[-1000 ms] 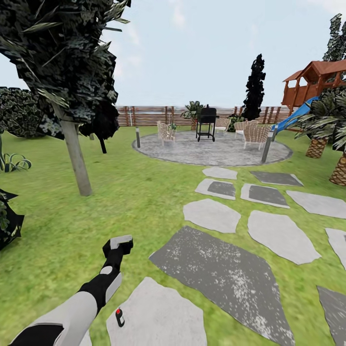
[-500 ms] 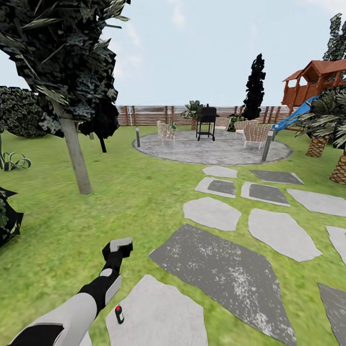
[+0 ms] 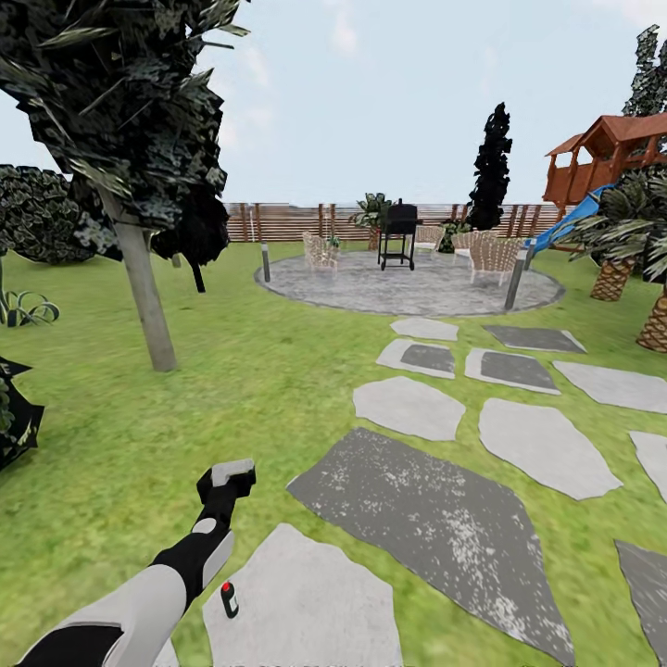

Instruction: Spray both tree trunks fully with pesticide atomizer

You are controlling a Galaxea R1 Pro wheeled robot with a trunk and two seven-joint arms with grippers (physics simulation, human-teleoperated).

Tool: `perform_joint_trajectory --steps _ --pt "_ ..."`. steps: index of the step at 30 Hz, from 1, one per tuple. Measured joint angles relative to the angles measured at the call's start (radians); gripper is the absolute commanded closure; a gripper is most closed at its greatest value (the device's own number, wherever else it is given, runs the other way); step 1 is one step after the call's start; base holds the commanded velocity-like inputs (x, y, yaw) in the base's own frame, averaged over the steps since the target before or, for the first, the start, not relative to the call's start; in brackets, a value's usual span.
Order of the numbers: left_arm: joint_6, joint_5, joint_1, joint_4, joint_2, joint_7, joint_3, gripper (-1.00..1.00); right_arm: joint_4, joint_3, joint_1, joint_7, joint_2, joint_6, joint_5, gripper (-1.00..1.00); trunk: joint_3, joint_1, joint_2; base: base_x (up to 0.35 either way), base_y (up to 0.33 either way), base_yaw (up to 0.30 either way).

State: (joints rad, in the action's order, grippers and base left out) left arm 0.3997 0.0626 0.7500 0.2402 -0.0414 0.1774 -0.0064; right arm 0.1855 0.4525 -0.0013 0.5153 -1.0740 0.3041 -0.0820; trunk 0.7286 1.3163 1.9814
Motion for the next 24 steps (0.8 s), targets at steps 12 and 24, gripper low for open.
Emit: perform_joint_trajectory --steps 12,24 --pt "0.0 0.0 0.0 -0.001 0.0 0.0 0.0 -1.0 -0.005 -0.001 0.0 0.0 0.0 0.0 0.0 -1.0 0.038 0.046 0.084 0.0 0.0 0.0" --pt "0.0 0.0 0.0 -0.001 0.011 0.0 0.0 -1.0 -0.006 -0.001 0.0 0.0 0.0 0.0 0.0 -1.0 0.075 0.092 0.168 0.0 0.0 0.0"
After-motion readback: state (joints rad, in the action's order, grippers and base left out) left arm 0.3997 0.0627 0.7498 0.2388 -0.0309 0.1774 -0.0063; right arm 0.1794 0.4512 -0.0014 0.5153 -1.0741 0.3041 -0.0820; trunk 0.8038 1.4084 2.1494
